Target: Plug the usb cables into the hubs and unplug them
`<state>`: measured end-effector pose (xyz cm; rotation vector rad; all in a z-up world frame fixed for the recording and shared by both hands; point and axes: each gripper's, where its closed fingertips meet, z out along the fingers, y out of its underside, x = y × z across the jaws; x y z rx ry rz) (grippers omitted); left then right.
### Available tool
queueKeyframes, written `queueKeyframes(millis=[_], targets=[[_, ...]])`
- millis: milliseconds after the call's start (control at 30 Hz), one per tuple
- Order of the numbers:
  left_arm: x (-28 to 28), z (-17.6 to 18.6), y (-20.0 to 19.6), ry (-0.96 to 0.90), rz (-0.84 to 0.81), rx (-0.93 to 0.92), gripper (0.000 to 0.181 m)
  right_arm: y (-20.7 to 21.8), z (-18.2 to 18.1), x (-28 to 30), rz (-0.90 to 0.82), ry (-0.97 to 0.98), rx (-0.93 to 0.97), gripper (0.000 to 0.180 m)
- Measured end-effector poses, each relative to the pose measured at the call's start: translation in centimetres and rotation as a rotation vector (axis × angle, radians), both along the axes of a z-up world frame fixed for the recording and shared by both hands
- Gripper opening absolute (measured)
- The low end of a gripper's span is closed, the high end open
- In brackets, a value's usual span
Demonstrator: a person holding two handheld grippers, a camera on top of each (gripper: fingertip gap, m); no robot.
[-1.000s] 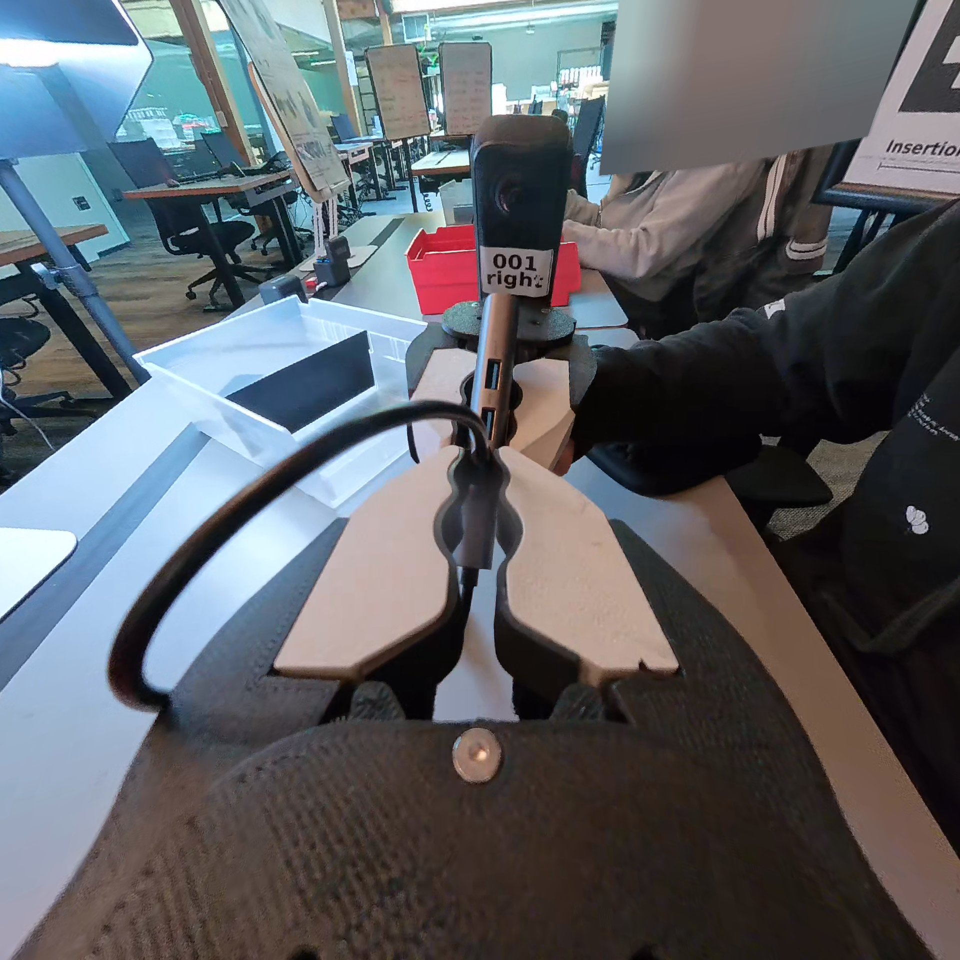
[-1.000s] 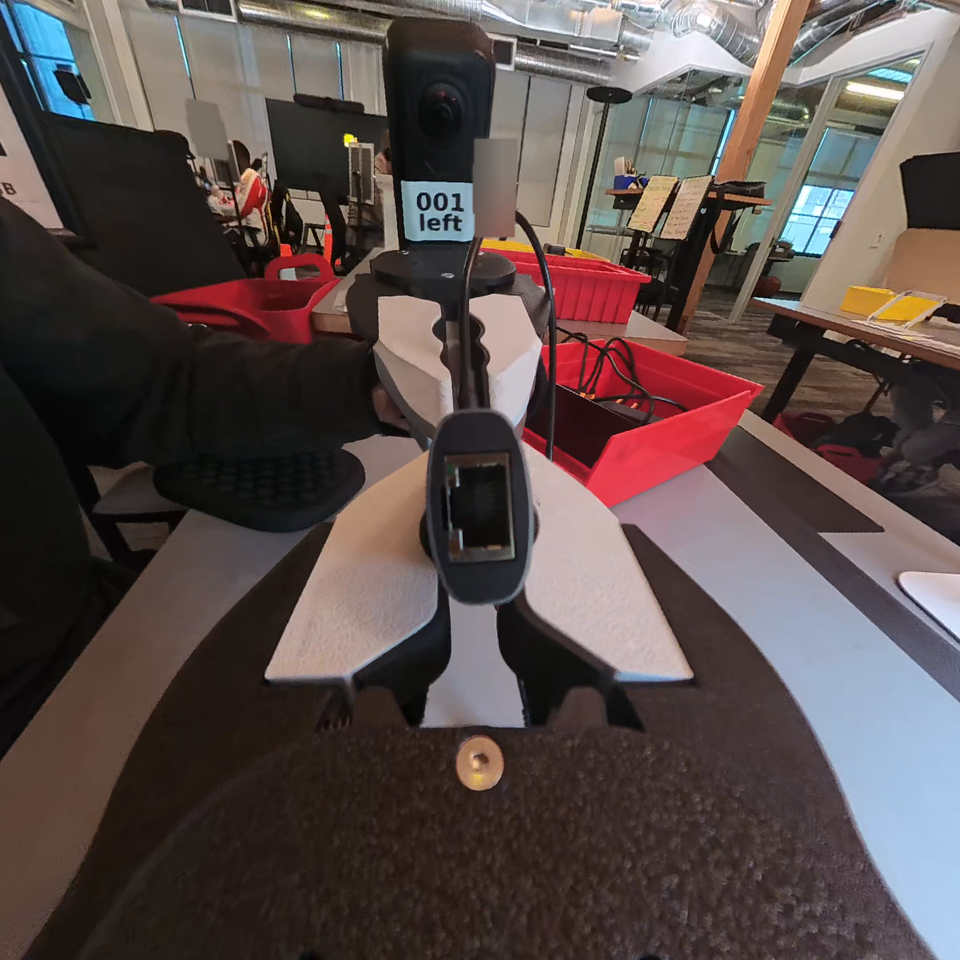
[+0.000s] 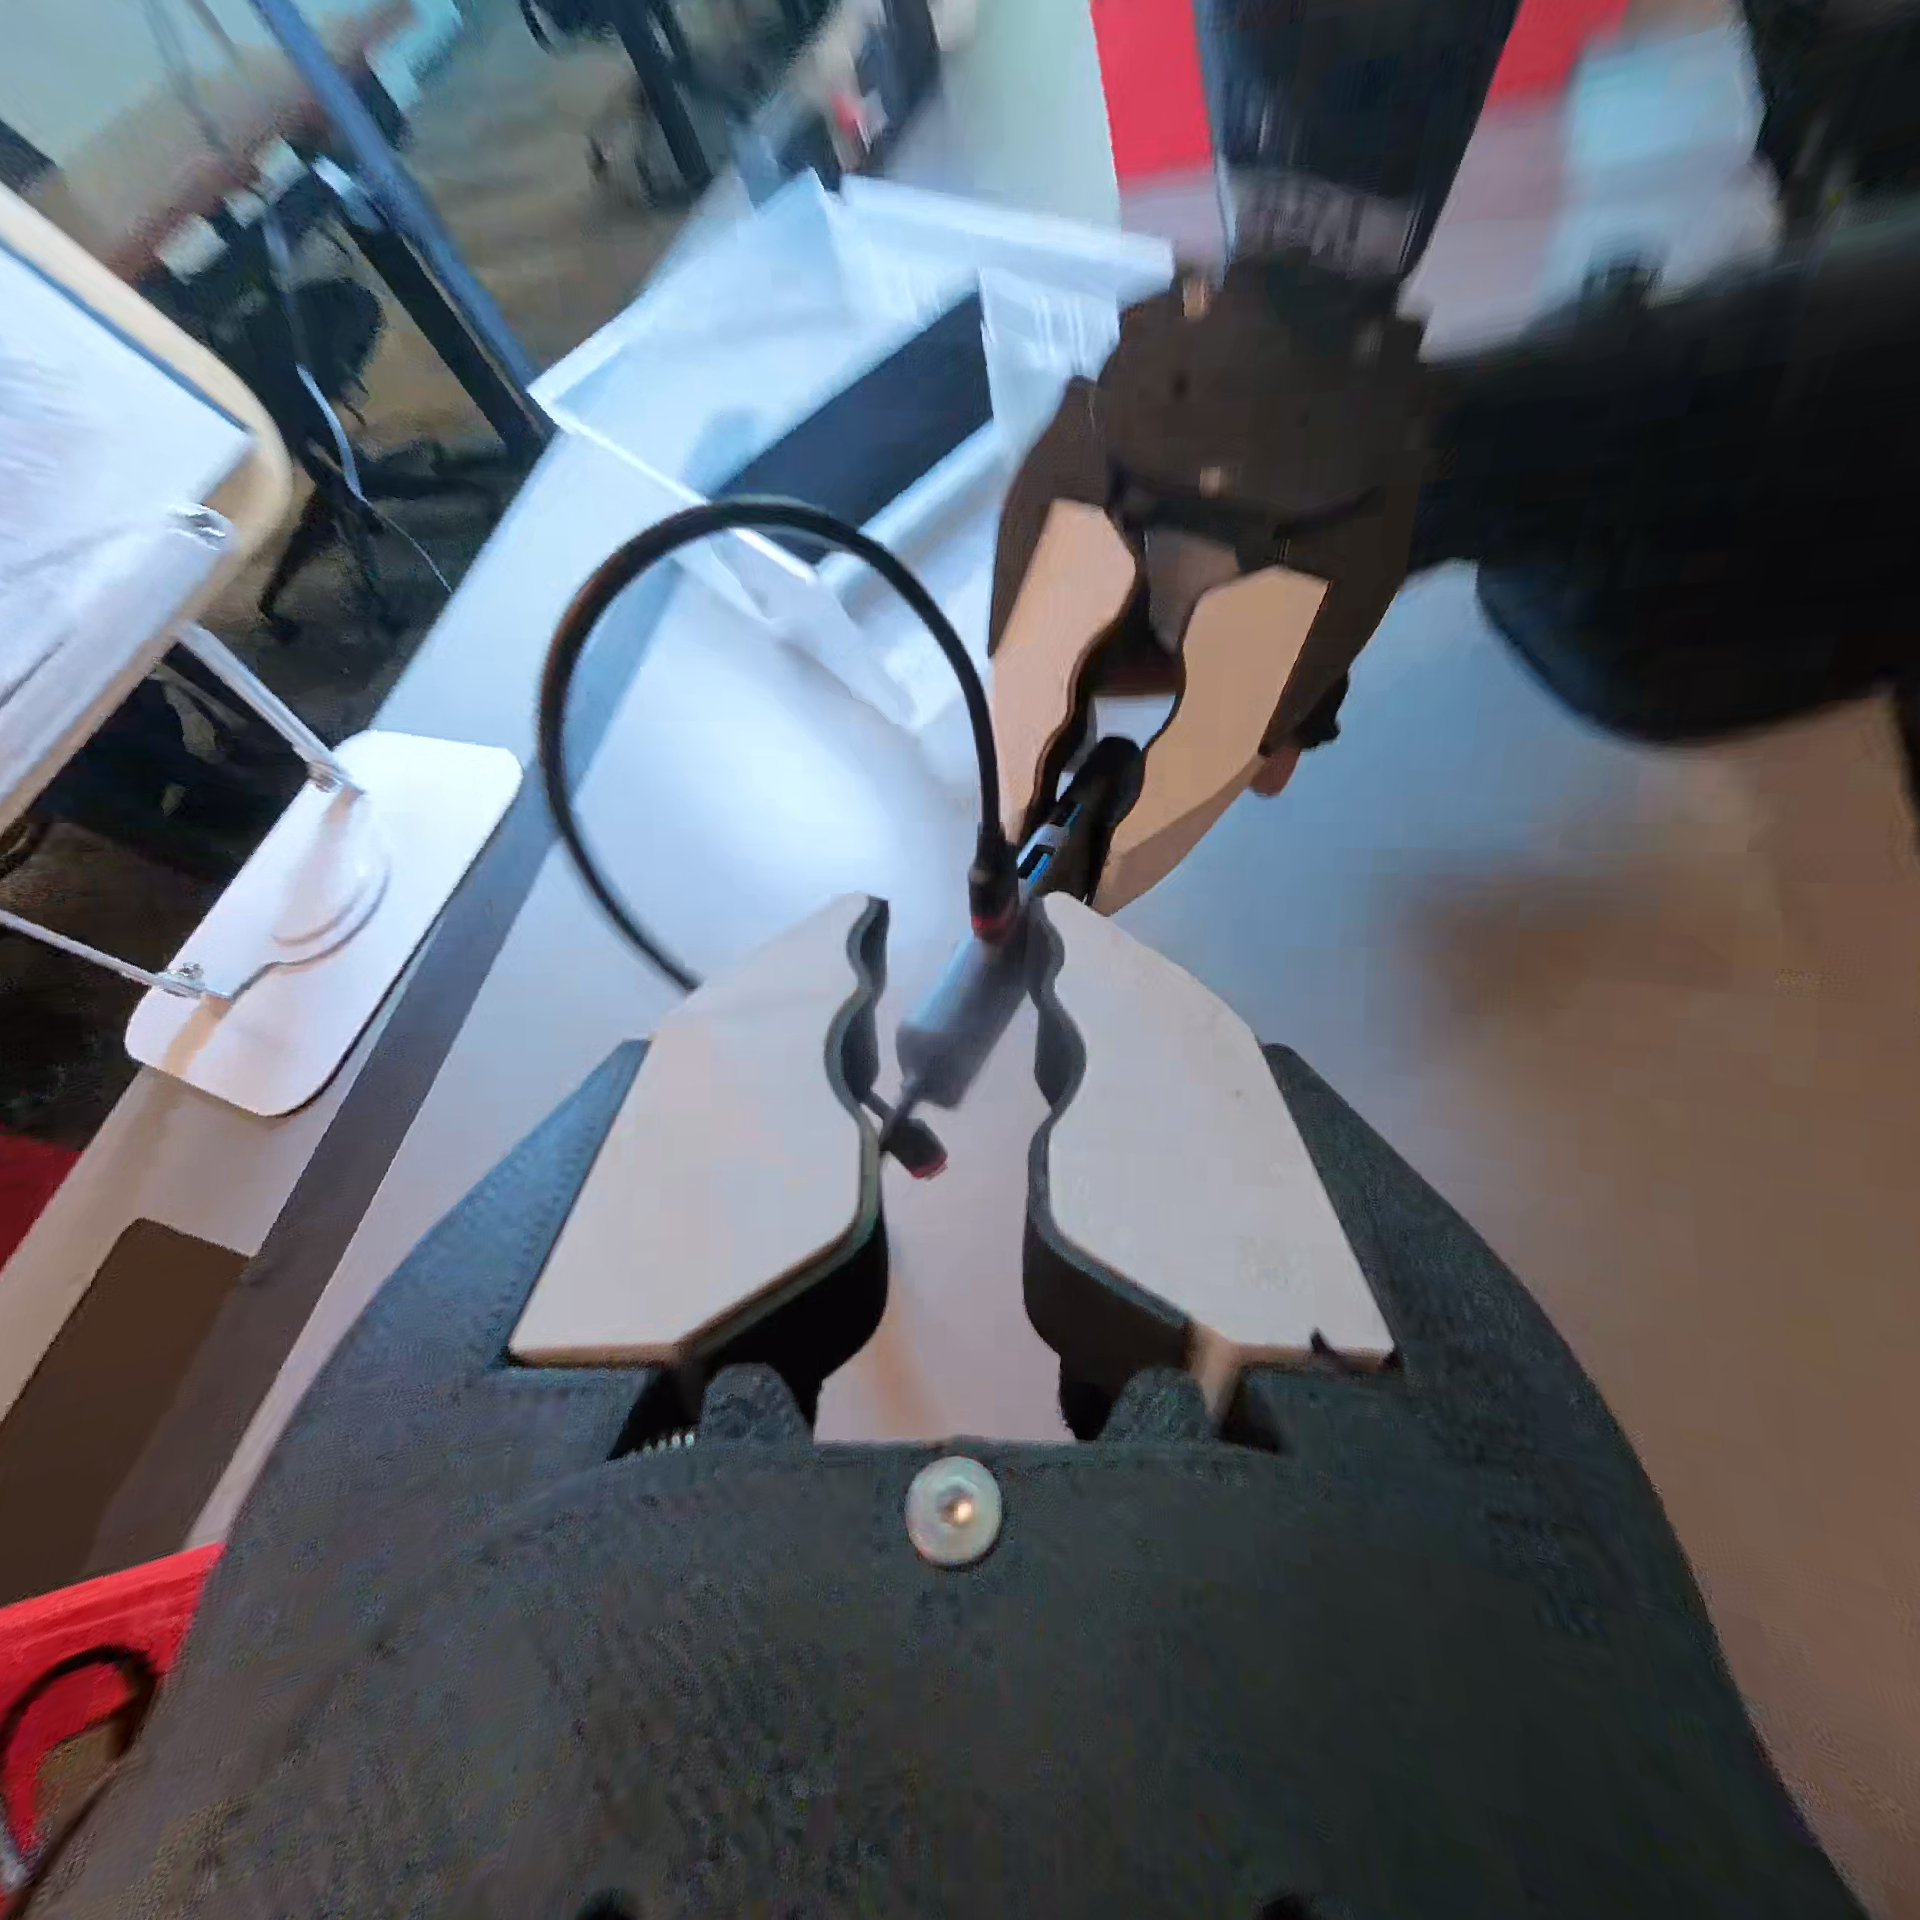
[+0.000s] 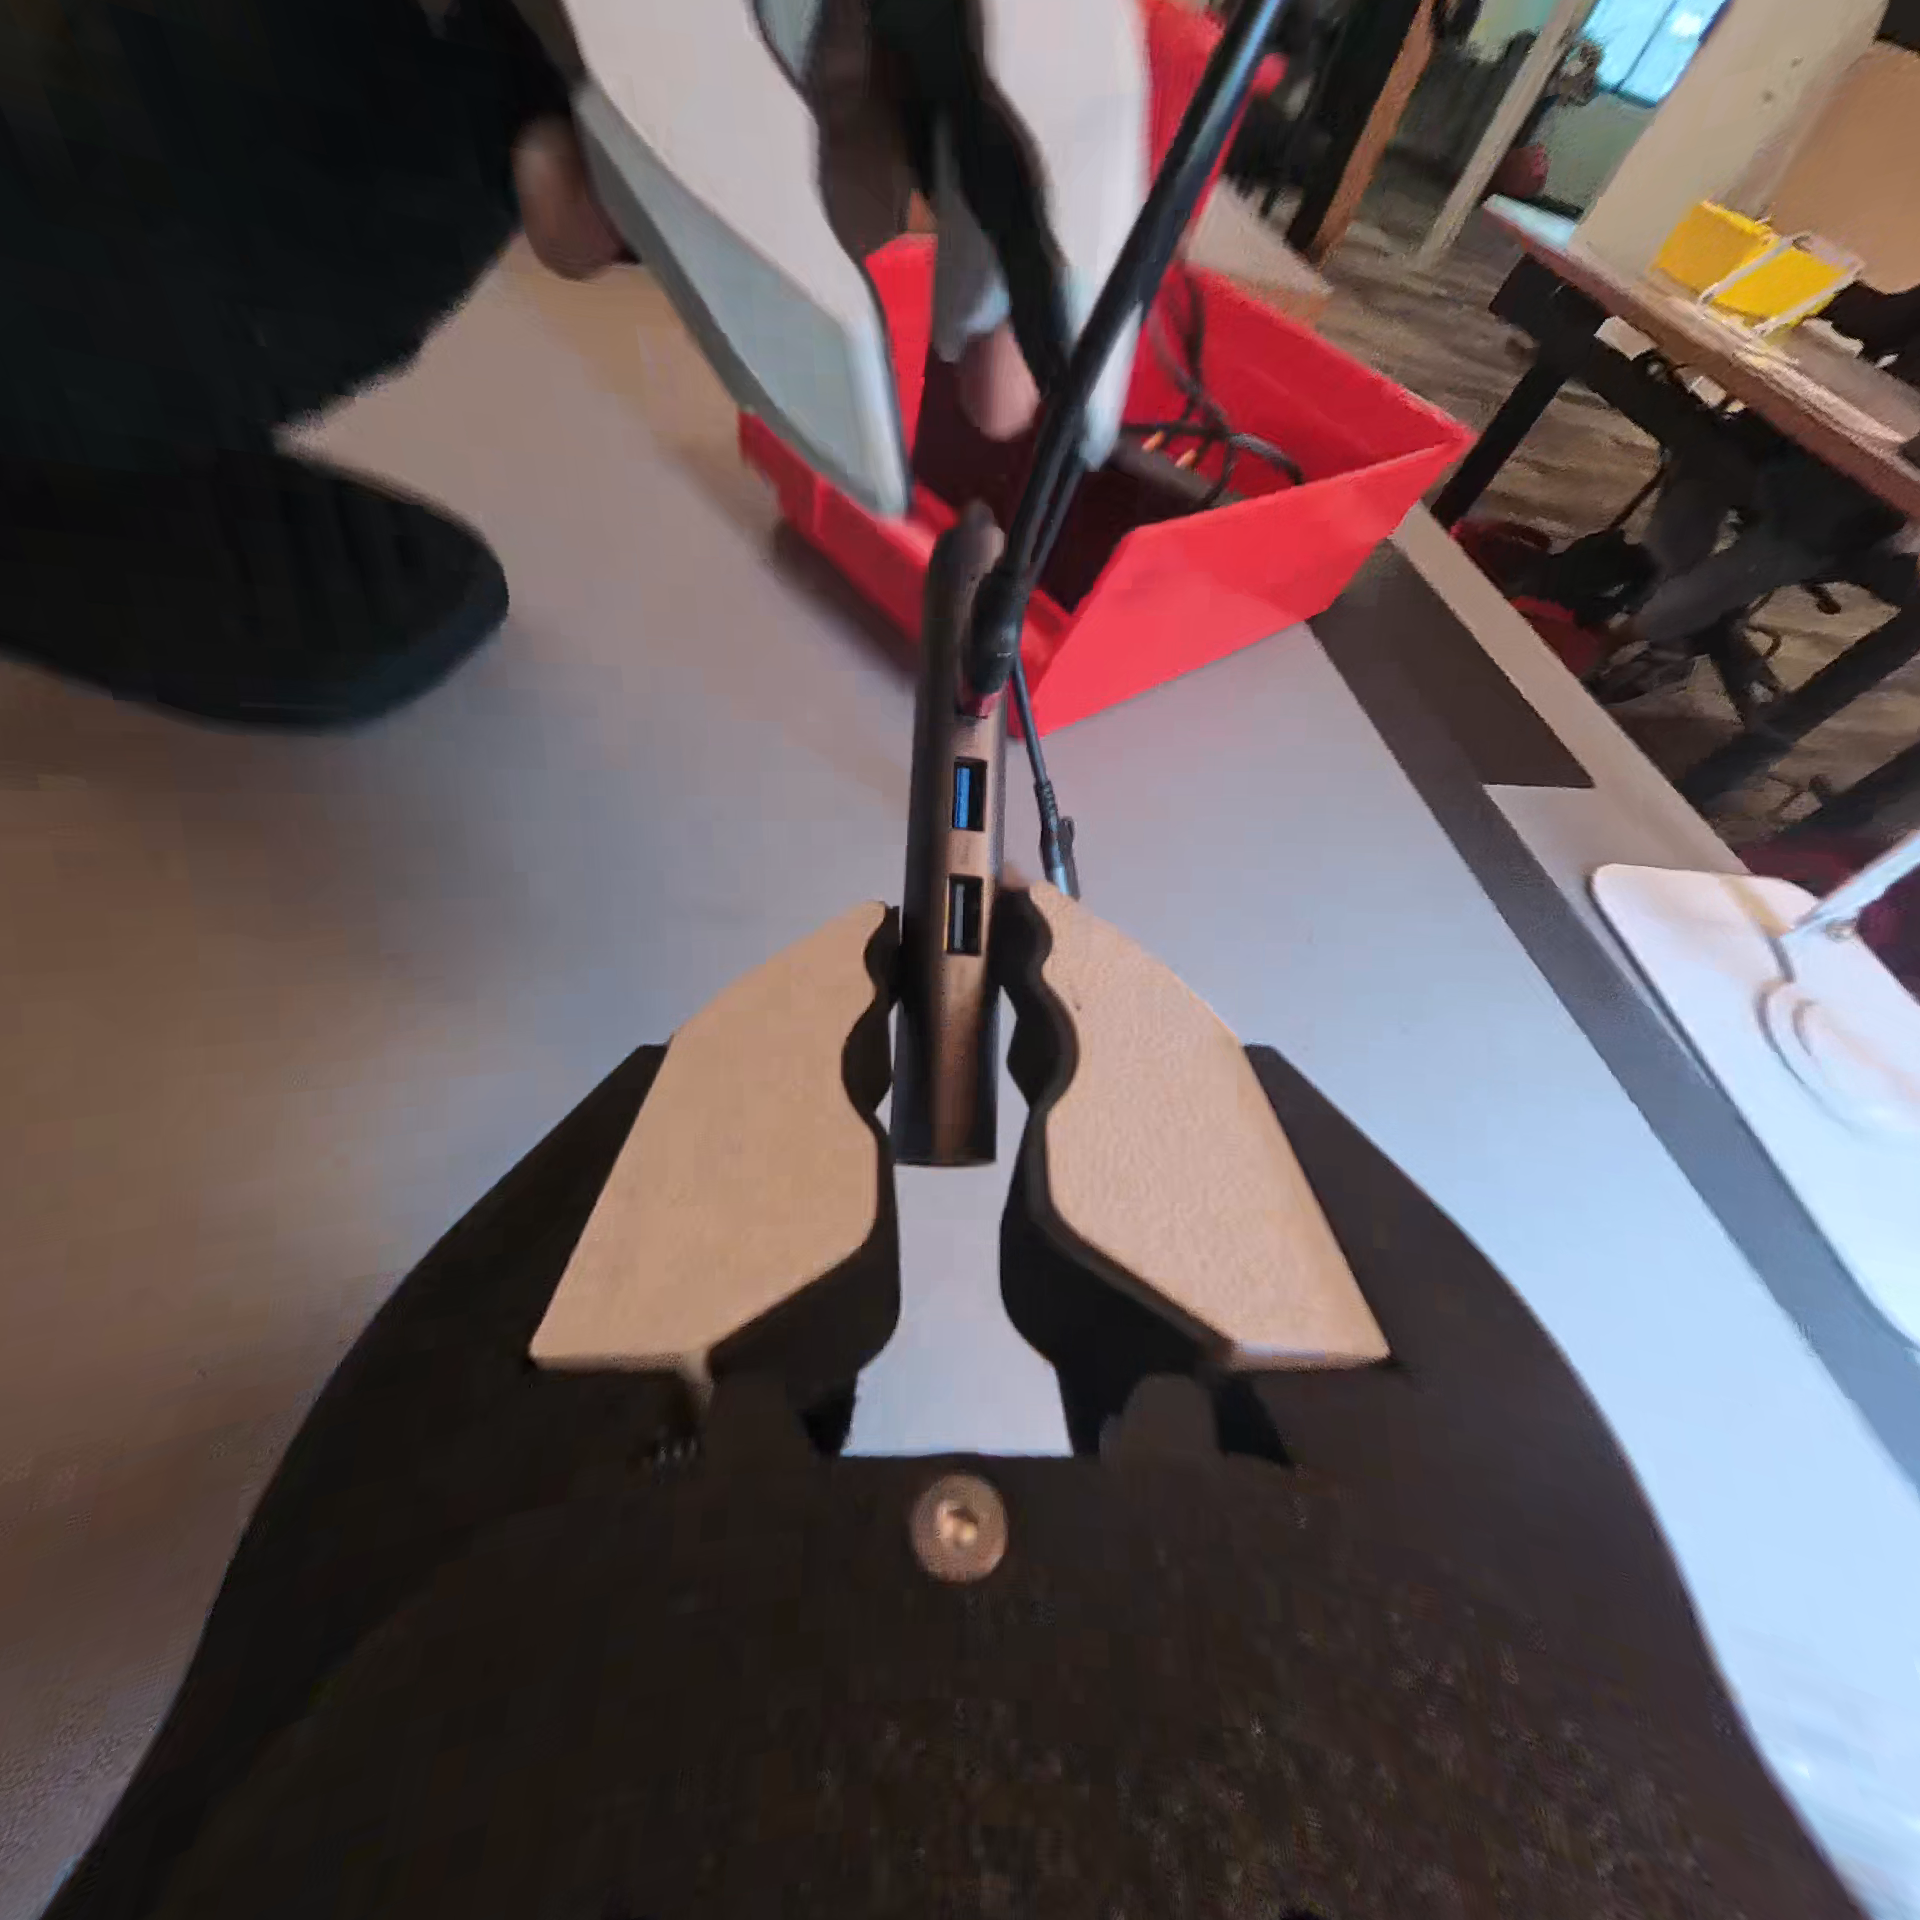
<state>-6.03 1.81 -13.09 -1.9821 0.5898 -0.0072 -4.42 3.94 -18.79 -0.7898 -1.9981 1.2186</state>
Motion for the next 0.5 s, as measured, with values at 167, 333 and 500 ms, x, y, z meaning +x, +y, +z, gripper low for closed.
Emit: queueKeyframes(millis=[167, 333, 500], targets=[[0.7, 2.6, -1.6, -0.327, -0.128, 0.038, 0.021, 2.8, 4.2, 0.0, -0.033, 0.136, -0.358, 0.017], [2.9, -2.8, -0.2, -0.445, -0.206, -0.144, 0.029, 3.3, 7.2, 0.4, -0.040, 0.268, -0.522, 0.017], [2.9, -0.9, 3.3, -0.713, -0.178, 0.147, 0.043, 1.7, 8.5, 1.1, 0.041, 0.306, -0.682, 0.017]])
